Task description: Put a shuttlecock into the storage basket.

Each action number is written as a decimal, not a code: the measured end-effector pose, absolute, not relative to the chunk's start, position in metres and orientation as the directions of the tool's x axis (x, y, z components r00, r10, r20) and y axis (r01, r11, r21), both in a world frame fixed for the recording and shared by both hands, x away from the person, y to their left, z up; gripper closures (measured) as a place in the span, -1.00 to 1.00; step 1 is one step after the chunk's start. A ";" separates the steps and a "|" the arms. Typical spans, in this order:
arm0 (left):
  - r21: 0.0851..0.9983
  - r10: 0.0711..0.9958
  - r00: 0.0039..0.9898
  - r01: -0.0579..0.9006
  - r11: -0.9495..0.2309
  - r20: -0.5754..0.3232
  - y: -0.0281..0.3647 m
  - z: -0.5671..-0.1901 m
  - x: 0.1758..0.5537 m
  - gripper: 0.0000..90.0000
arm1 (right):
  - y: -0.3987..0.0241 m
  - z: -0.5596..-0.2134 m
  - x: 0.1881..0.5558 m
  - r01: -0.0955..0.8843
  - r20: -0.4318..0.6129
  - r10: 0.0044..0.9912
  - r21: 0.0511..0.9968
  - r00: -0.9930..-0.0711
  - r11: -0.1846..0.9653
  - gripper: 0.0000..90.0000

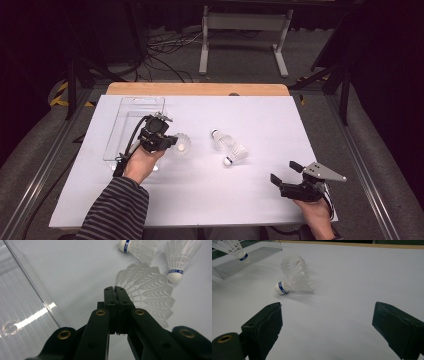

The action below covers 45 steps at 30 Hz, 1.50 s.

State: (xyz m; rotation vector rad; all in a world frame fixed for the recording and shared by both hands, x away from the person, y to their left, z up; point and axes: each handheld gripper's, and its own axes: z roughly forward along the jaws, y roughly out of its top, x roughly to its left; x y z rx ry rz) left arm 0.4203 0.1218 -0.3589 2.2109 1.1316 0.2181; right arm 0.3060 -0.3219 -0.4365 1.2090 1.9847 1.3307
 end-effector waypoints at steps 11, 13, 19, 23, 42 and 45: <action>0.622 0.773 0.615 0.669 -0.407 -0.156 0.134 -0.353 0.417 0.98 | -0.322 -0.437 0.306 0.414 0.098 0.856 0.899 -0.508 0.143 -0.77; 0.627 0.772 0.616 0.665 -0.406 -0.155 0.136 -0.352 0.417 0.98 | -0.322 -0.437 0.306 0.415 0.098 0.856 0.899 -0.508 0.143 -0.77; 0.634 0.778 0.610 0.663 -0.398 -0.149 0.143 -0.348 0.416 0.98 | -0.322 -0.437 0.306 0.415 0.099 0.855 0.899 -0.508 0.143 -0.77; 0.644 0.783 0.605 0.660 -0.389 -0.147 0.148 -0.346 0.414 0.98 | -0.322 -0.437 0.306 0.414 0.096 0.856 0.899 -0.508 0.144 -0.77; 0.669 0.805 0.575 0.657 -0.347 -0.147 0.173 -0.337 0.411 0.98 | -0.322 -0.437 0.306 0.413 0.095 0.856 0.899 -0.509 0.146 -0.77; 0.672 0.810 0.569 0.657 -0.342 -0.144 0.177 -0.336 0.411 0.98 | -0.322 -0.437 0.306 0.414 0.096 0.856 0.899 -0.508 0.145 -0.77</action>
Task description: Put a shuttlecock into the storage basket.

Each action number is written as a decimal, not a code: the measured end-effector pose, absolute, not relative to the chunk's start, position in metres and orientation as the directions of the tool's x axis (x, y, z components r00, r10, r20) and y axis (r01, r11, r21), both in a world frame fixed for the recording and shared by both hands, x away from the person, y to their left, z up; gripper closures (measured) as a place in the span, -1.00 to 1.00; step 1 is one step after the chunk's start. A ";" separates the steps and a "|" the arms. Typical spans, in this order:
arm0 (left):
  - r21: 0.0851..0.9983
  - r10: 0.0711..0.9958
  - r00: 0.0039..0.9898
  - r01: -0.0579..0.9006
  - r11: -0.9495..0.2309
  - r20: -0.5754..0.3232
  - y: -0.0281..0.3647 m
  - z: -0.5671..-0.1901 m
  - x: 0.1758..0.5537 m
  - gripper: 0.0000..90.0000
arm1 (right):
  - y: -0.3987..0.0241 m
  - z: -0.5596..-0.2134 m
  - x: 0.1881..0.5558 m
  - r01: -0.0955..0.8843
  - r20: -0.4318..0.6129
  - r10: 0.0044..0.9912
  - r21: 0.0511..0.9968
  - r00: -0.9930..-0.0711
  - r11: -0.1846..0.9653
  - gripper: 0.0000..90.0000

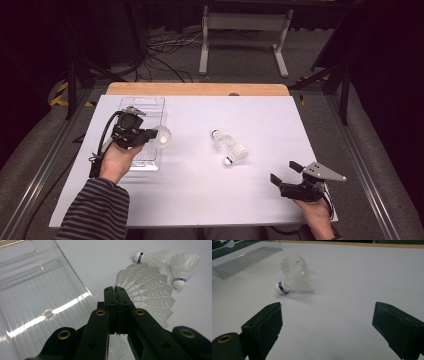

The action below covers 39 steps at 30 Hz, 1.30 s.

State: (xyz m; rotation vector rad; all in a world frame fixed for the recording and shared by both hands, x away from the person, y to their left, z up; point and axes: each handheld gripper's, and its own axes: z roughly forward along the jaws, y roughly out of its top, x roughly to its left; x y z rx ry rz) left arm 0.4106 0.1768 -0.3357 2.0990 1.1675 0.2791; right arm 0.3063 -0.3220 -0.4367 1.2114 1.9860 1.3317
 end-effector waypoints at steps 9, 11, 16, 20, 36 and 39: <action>0.679 0.823 0.550 0.659 -0.323 -0.142 0.188 -0.333 0.411 0.98 | -0.322 -0.437 0.306 0.414 0.095 0.855 0.899 -0.509 0.146 -0.77; 0.681 0.827 0.541 0.663 -0.310 -0.150 0.190 -0.333 0.412 0.98 | -0.322 -0.437 0.306 0.414 0.096 0.855 0.898 -0.510 0.146 -0.77; 0.681 0.842 0.520 0.669 -0.297 -0.143 0.197 -0.332 0.413 0.98 | -0.322 -0.437 0.306 0.415 0.096 0.855 0.898 -0.510 0.147 -0.77; 0.678 0.852 0.504 0.675 -0.289 -0.139 0.203 -0.333 0.415 0.98 | -0.322 -0.437 0.306 0.415 0.095 0.855 0.898 -0.511 0.147 -0.77; 0.664 0.891 0.437 0.703 -0.253 -0.124 0.217 -0.340 0.425 0.98 | -0.322 -0.437 0.307 0.415 0.095 0.854 0.897 -0.511 0.149 -0.77; 0.662 0.894 0.431 0.706 -0.252 -0.119 0.218 -0.342 0.428 0.98 | -0.322 -0.437 0.306 0.416 0.097 0.855 0.898 -0.510 0.147 -0.77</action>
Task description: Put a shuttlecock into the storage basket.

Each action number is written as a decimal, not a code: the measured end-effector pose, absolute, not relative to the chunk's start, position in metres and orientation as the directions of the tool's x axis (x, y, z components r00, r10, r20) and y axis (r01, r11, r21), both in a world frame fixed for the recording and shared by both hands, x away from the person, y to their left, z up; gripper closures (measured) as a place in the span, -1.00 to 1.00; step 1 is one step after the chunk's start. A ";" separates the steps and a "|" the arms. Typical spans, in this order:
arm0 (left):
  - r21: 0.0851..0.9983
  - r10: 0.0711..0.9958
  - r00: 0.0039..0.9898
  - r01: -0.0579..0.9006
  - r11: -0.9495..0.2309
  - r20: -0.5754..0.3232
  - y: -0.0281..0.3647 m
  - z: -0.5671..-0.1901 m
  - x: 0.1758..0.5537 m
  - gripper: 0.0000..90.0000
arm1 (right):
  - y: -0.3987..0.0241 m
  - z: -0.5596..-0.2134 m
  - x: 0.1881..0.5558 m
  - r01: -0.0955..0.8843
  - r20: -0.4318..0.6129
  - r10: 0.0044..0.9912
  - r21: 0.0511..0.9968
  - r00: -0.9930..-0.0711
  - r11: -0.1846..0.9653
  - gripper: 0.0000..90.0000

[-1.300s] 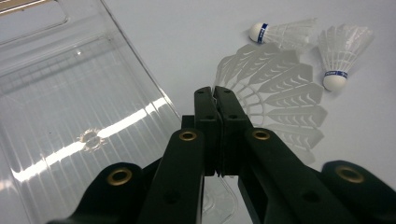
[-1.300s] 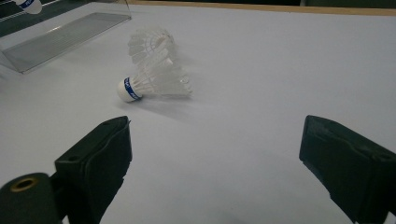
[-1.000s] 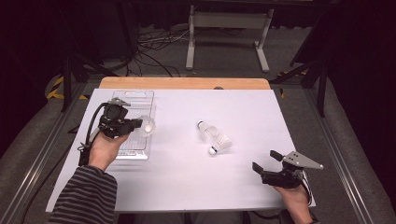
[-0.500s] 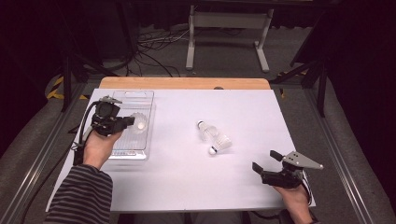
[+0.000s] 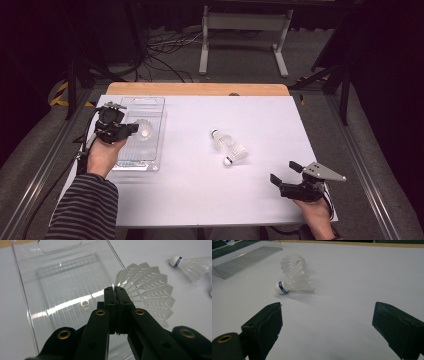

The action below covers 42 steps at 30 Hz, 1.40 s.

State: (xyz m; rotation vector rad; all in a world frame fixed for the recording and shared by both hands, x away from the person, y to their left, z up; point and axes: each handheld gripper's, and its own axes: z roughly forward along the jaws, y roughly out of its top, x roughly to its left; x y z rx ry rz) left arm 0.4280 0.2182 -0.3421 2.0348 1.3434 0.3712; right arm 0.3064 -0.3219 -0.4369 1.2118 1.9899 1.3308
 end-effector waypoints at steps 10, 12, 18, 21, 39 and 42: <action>0.660 0.902 0.415 0.712 -0.240 -0.120 0.220 -0.345 0.435 0.98 | -0.322 -0.437 0.307 0.416 0.096 0.854 0.897 -0.511 0.148 -0.77; 0.656 0.903 0.412 0.716 -0.236 -0.125 0.220 -0.347 0.437 0.98 | -0.322 -0.437 0.307 0.416 0.096 0.854 0.897 -0.511 0.148 -0.77; 0.658 0.911 0.392 0.720 -0.219 -0.127 0.219 -0.350 0.443 0.97 | -0.322 -0.437 0.307 0.418 0.101 0.854 0.897 -0.511 0.144 -0.77; 0.650 0.914 0.386 0.728 -0.218 -0.125 0.218 -0.352 0.446 0.97 | -0.322 -0.437 0.307 0.419 0.102 0.853 0.897 -0.511 0.144 -0.77; 0.618 0.936 0.336 0.760 -0.202 -0.107 0.214 -0.367 0.465 0.96 | -0.322 -0.437 0.307 0.418 0.105 0.852 0.897 -0.514 0.142 -0.77; 0.609 0.940 0.327 0.766 -0.205 -0.095 0.212 -0.371 0.468 0.94 | -0.322 -0.437 0.307 0.420 0.107 0.851 0.897 -0.514 0.141 -0.77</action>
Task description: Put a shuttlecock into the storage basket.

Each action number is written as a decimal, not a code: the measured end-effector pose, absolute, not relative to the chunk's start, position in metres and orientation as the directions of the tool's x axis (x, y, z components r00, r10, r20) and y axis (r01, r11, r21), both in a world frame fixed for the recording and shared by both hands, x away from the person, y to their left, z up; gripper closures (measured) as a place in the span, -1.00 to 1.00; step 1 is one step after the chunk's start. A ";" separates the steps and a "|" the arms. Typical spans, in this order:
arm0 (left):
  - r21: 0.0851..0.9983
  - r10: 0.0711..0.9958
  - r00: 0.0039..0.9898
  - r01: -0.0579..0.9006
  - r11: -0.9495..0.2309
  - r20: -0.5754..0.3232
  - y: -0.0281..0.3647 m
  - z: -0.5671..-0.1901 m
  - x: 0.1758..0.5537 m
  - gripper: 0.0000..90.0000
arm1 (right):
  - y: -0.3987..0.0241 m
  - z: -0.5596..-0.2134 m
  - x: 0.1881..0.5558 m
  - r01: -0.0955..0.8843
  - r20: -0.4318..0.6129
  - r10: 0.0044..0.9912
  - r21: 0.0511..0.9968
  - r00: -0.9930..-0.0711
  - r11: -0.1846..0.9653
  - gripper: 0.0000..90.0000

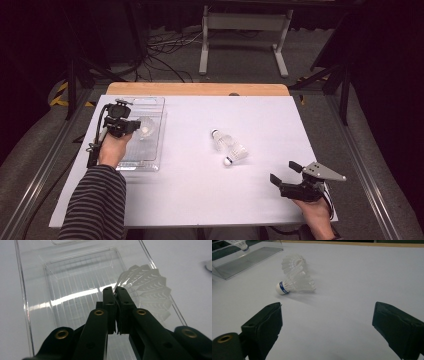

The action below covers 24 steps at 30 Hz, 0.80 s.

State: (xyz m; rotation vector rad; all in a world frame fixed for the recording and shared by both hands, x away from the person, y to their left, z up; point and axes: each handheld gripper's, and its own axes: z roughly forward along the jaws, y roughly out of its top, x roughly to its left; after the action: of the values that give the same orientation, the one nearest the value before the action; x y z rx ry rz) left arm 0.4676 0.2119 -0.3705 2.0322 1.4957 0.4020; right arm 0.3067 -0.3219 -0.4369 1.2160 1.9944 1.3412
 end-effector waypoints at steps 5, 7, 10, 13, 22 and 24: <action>0.600 0.944 0.318 0.773 -0.207 -0.084 0.212 -0.374 0.469 0.94 | -0.322 -0.437 0.307 0.418 0.108 0.851 0.898 -0.514 0.138 -0.78; 0.594 0.946 0.315 0.777 -0.207 -0.082 0.213 -0.376 0.470 0.94 | -0.322 -0.437 0.307 0.418 0.108 0.851 0.898 -0.514 0.139 -0.77; 0.588 0.950 0.298 0.786 -0.191 -0.090 0.214 -0.379 0.472 0.94 | -0.322 -0.437 0.307 0.419 0.107 0.850 0.897 -0.515 0.141 -0.78; 0.580 0.952 0.294 0.792 -0.188 -0.092 0.215 -0.380 0.473 0.93 | -0.322 -0.437 0.307 0.420 0.107 0.851 0.897 -0.515 0.141 -0.78; 0.575 0.950 0.297 0.796 -0.190 -0.097 0.214 -0.381 0.474 0.85 | -0.322 -0.437 0.307 0.417 0.107 0.851 0.898 -0.515 0.140 -0.78; 0.576 0.948 0.305 0.792 -0.199 -0.092 0.215 -0.381 0.473 0.69 | -0.322 -0.437 0.307 0.418 0.107 0.851 0.898 -0.515 0.139 -0.78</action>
State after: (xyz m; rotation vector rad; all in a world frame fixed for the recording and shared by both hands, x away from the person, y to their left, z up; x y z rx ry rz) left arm 0.4735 0.2148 -0.3813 2.0496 1.5398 0.3857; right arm 0.3066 -0.3217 -0.4369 1.2143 1.9925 1.3448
